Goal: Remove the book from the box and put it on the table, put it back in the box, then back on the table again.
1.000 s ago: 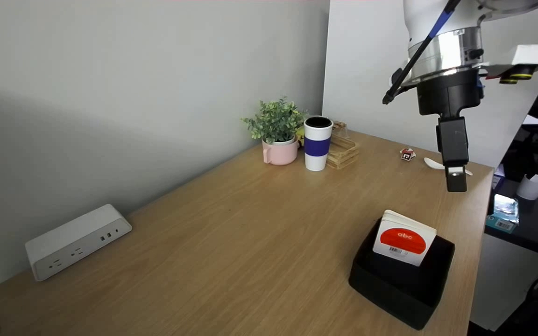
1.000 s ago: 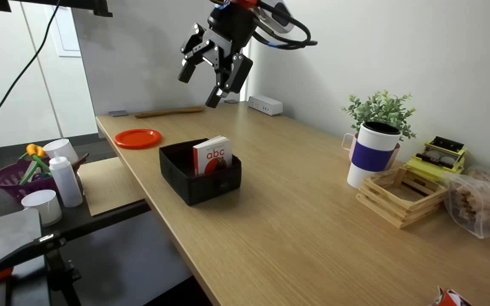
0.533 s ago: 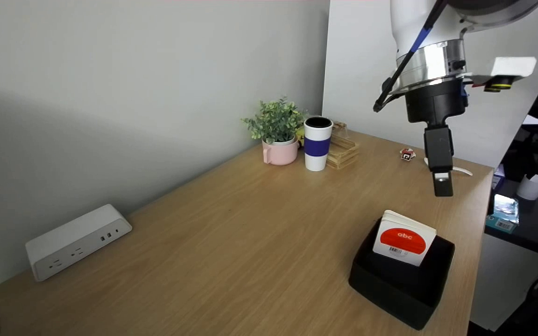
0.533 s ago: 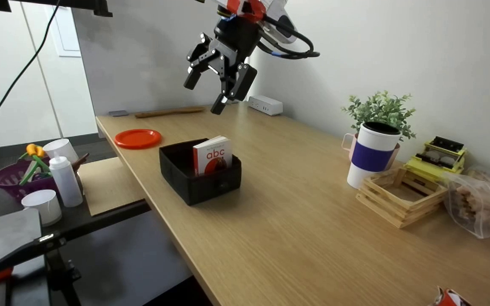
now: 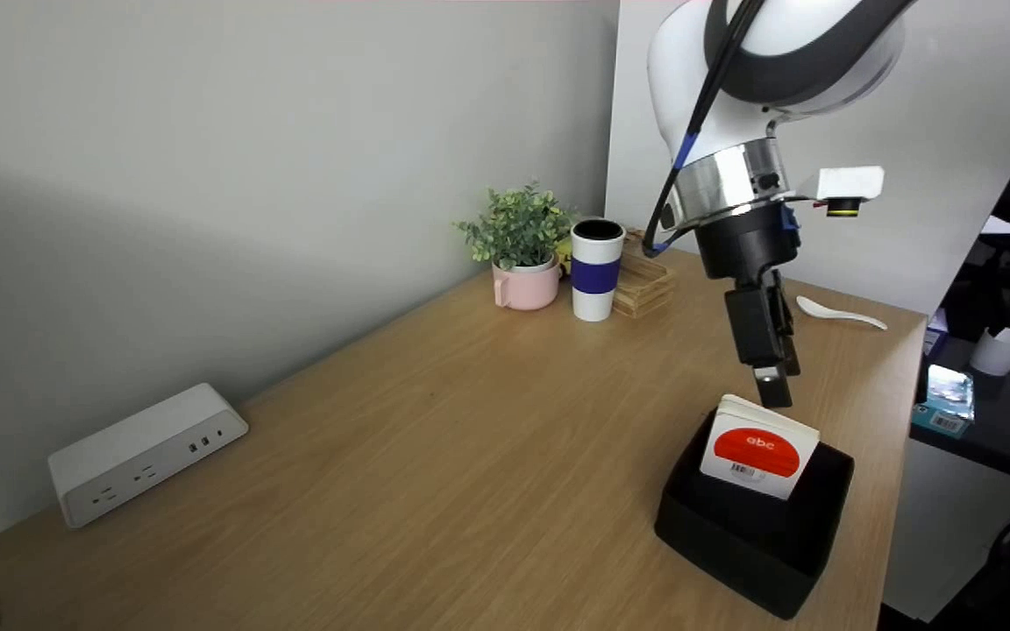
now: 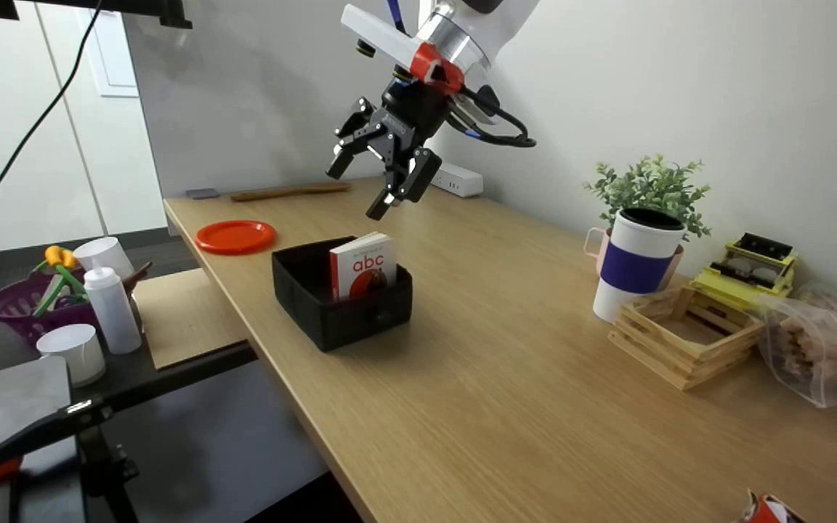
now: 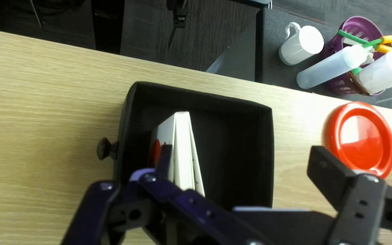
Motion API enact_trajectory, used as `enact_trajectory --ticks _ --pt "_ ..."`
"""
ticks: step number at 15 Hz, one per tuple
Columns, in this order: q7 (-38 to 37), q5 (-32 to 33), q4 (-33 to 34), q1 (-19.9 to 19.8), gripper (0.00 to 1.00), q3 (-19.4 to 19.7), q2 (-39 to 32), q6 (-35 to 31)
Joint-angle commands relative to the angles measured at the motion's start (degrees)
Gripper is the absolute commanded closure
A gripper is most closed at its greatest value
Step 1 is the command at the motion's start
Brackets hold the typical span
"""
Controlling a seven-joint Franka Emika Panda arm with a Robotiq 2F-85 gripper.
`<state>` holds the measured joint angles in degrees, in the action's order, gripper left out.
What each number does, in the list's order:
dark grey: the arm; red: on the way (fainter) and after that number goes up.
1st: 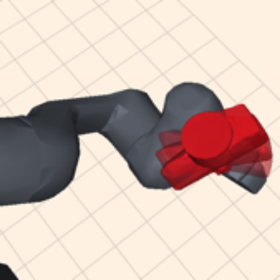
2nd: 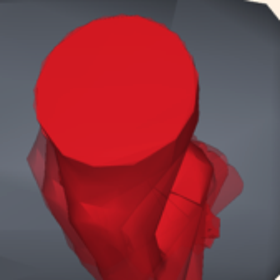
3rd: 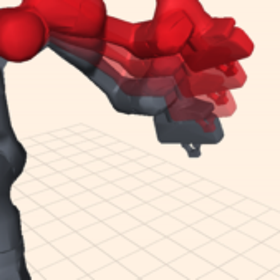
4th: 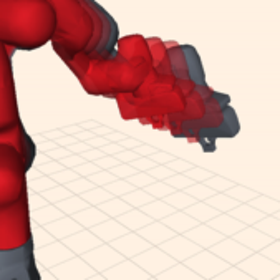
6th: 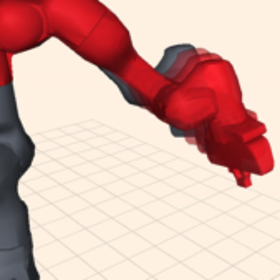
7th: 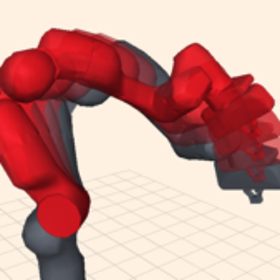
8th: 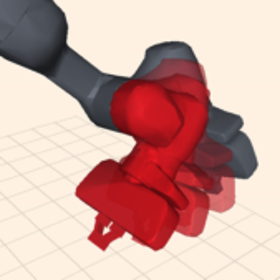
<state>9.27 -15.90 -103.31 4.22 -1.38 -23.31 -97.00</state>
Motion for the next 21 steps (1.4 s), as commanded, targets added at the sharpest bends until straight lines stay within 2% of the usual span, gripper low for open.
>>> enact_trajectory --ticks 1,4,6,13,17,21 --pt "-0.5 0.4 0.9 -1.1 0.0 -1.3 -0.9 0.5" --pt "-0.5 -0.1 1.8 -1.3 0.0 -1.4 -1.5 0.7" --pt "-2.7 -1.2 0.6 -1.2 0.0 -1.2 -1.1 -2.0" --pt "-16.0 -2.1 -4.3 0.4 0.0 -0.7 -1.1 -12.6" --pt "-21.9 -1.3 -6.2 1.0 0.0 -0.4 -1.0 -13.8" --pt "-24.2 -0.9 -7.1 0.9 0.0 -0.3 -1.2 -13.3"
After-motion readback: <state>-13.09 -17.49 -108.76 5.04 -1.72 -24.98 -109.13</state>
